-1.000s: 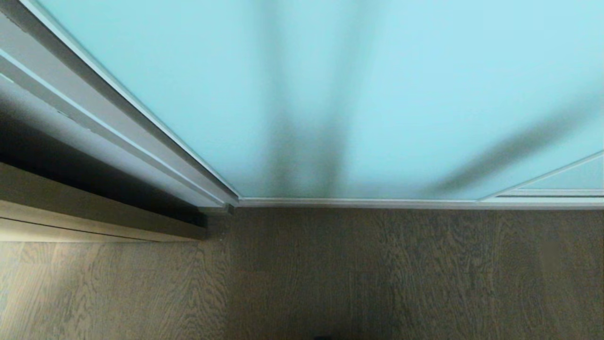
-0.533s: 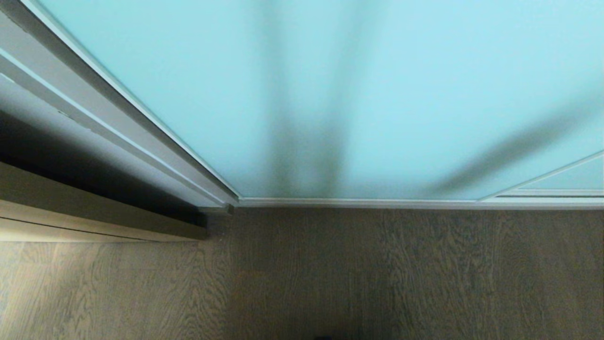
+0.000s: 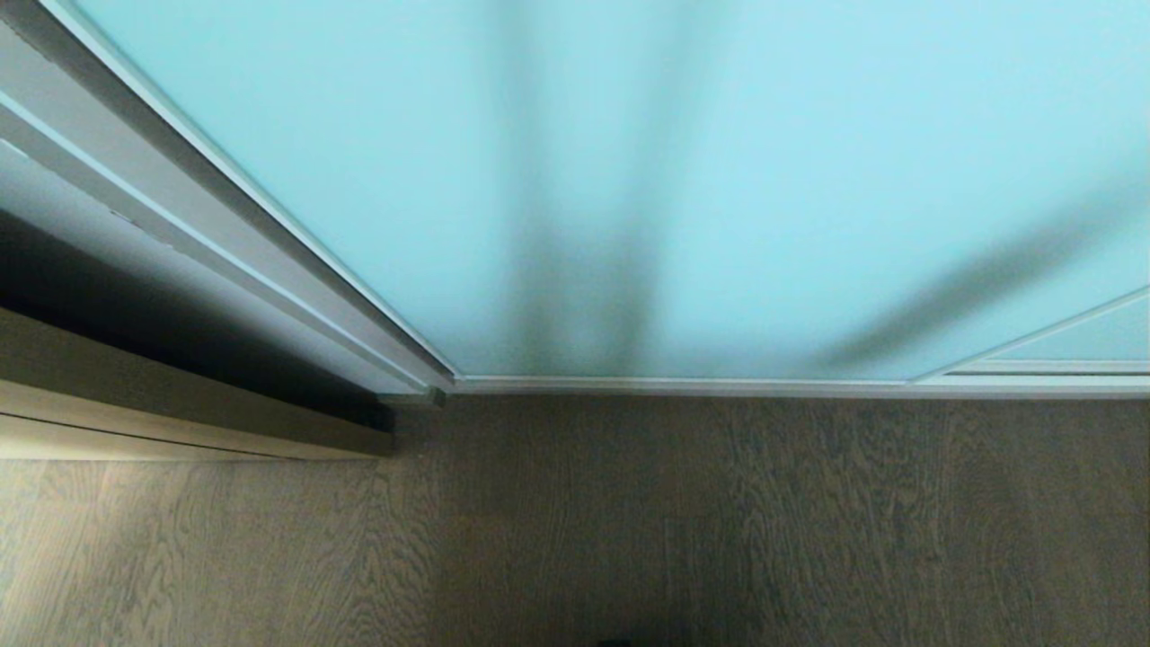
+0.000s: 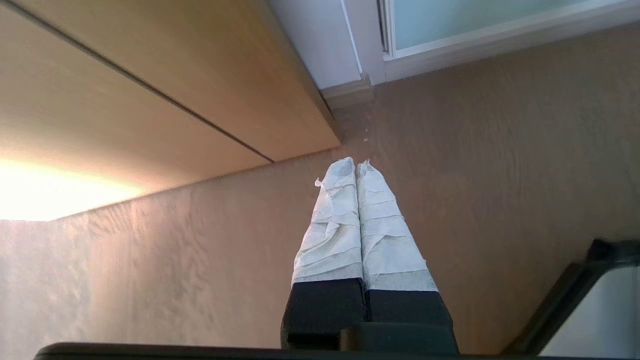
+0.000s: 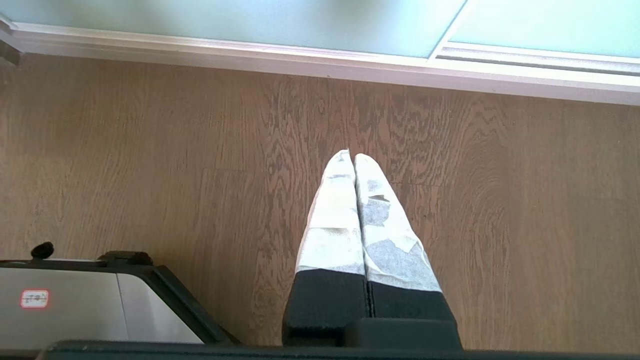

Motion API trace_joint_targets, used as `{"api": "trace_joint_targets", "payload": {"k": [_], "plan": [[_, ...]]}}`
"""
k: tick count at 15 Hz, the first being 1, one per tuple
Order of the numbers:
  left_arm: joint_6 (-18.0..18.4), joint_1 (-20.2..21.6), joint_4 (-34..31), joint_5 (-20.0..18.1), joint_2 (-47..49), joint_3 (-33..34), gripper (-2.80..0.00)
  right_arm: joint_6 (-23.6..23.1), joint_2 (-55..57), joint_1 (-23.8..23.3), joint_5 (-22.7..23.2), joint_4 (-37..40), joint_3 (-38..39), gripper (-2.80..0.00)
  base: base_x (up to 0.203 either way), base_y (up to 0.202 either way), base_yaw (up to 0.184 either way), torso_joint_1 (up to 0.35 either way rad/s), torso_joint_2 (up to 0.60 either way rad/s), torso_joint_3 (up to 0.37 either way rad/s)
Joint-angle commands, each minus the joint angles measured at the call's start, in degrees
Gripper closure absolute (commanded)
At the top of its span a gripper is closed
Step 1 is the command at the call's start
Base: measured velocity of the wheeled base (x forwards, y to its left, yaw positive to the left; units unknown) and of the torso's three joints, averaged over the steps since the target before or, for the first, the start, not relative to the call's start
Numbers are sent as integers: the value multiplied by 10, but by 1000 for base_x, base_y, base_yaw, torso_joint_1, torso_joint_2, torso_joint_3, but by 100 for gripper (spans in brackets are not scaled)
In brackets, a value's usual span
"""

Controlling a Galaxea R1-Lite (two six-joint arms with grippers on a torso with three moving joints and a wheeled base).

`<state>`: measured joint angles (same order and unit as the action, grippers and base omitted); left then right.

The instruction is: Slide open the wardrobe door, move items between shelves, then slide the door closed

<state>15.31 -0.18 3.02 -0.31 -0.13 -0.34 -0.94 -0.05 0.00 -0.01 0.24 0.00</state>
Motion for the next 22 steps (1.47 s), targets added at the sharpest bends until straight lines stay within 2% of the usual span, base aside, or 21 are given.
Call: {"api": "trace_joint_targets", "payload": {"k": [1, 2, 3, 4, 6, 11, 22], "plan": [[-85, 0, 0, 5, 2, 3, 0, 0, 0, 0, 0, 0, 1, 0, 0, 0, 0, 0, 0, 0], [-115, 0, -17, 6, 2, 4, 0, 0, 0, 0, 0, 0, 1, 0, 0, 0, 0, 0, 0, 0], [-121, 0, -39, 6, 2, 4, 0, 0, 0, 0, 0, 0, 1, 0, 0, 0, 0, 0, 0, 0], [-114, 0, -42, 3, 3, 4, 0, 0, 0, 0, 0, 0, 1, 0, 0, 0, 0, 0, 0, 0], [-73, 0, -39, -17, 3, 4, 0, 0, 0, 0, 0, 0, 1, 0, 0, 0, 0, 0, 0, 0], [-117, 0, -39, -13, 2, 4, 0, 0, 0, 0, 0, 0, 1, 0, 0, 0, 0, 0, 0, 0], [-117, 0, -39, -13, 2, 4, 0, 8, 0, 0, -1, -1, 1, 0, 0, 0, 0, 0, 0, 0]]}}
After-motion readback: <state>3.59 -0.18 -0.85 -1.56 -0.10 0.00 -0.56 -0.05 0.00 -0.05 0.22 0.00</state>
